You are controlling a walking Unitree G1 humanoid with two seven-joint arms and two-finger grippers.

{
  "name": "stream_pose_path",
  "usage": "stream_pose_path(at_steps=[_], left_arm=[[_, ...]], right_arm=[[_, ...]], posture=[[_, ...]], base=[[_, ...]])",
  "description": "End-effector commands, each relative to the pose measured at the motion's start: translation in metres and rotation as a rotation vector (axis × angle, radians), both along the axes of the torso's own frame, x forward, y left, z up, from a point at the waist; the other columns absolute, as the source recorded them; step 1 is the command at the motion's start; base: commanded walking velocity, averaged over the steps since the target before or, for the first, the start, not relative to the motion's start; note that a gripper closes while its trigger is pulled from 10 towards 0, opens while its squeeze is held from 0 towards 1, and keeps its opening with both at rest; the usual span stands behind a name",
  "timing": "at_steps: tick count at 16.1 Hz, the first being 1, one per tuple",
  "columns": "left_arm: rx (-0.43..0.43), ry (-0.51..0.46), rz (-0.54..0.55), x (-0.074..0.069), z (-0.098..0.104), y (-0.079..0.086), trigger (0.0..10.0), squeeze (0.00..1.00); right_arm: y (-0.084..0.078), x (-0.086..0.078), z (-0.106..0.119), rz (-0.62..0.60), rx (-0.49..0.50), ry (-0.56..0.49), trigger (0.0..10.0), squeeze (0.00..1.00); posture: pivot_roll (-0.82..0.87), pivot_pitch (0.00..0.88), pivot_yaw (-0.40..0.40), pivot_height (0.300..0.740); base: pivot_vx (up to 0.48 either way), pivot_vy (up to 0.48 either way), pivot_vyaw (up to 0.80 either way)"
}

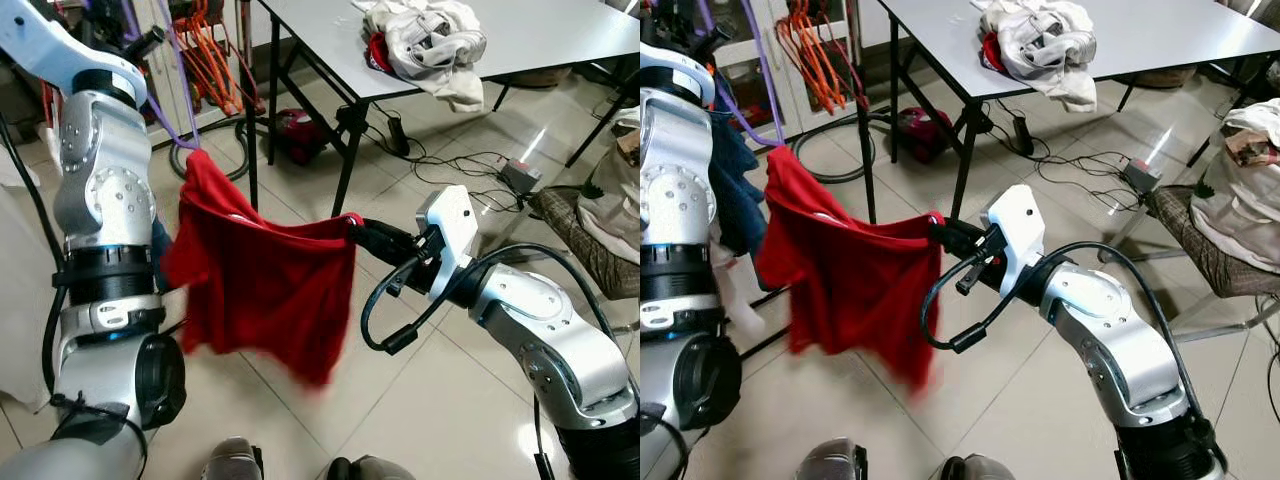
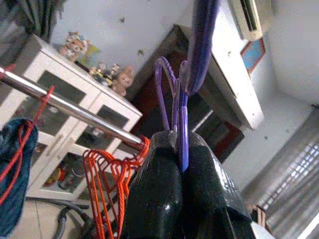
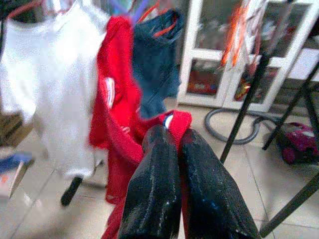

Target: Hang hanger

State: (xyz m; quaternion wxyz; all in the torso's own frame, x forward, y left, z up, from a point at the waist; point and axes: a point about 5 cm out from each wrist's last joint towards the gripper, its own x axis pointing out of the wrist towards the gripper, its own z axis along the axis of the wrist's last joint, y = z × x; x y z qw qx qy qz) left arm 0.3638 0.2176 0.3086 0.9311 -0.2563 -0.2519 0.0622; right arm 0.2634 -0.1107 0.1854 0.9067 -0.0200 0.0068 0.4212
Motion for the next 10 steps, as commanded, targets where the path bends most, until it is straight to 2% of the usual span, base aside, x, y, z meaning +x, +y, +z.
stream_pose_path(at_steps=[1,2,3,4,5,6,7,8,9,10], left_arm=[[0.029,-0.029,-0.025,-0.001,0.009,-0.014,10.0,0.00],[0.002,-0.052,-0.039,-0.003,0.008,-0.022,10.0,0.00],[0.013,0.003,0.056,-0.004,-0.001,-0.029,10.0,0.00],[0.053,0.018,0.146,-0.006,-0.007,-0.034,10.0,0.00],[0.098,0.029,0.223,-0.007,-0.021,-0.045,10.0,0.00],[0.069,0.038,0.268,-0.007,-0.028,-0.045,10.0,0.00],[0.044,0.043,0.290,-0.007,-0.030,-0.043,10.0,0.00],[-0.055,0.049,0.334,-0.007,-0.029,-0.034,10.0,0.00],[-0.198,0.047,0.355,-0.005,-0.023,-0.023,10.0,0.00],[-0.295,0.046,0.338,-0.002,-0.021,-0.018,10.0,0.00]], right_arm=[[-0.005,0.007,0.014,-0.082,0.040,-0.052,0.0,0.00],[-0.006,0.012,0.020,-0.122,0.091,-0.062,0.0,0.00],[-0.002,0.016,0.028,-0.155,0.159,-0.069,0.0,0.00],[0.005,0.016,0.035,-0.142,0.225,-0.073,0.0,0.00],[0.028,0.003,0.052,0.017,0.378,-0.054,0.0,0.00],[0.042,-0.015,0.060,0.201,0.438,-0.024,0.0,0.00],[0.046,-0.022,0.061,0.264,0.439,-0.012,0.0,0.00],[0.051,-0.035,0.056,0.377,0.414,0.023,0.0,0.00],[0.054,-0.047,0.043,0.446,0.358,0.077,0.0,0.00],[0.056,-0.051,0.036,0.469,0.336,0.109,0.0,0.00]], posture=[[0.02,0.038,-0.056,0.740],[0.03,0.040,-0.059,0.740],[0.03,0.041,-0.063,0.740],[0.03,0.042,-0.064,0.740],[0.03,0.043,-0.064,0.740],[0.02,0.045,-0.061,0.740],[0.02,0.045,-0.061,0.740],[0.02,0.046,-0.060,0.740],[0.02,0.047,-0.060,0.740],[0.02,0.049,-0.062,0.740]], base=[[0.000,0.000,0.00],[0.000,0.000,0.00],[0.000,0.000,0.00],[0.000,0.000,0.00],[0.000,0.000,0.00],[0.000,0.000,0.00],[0.000,0.000,0.00],[0.000,0.000,0.00],[0.000,0.000,0.00],[0.000,0.000,0.00]])
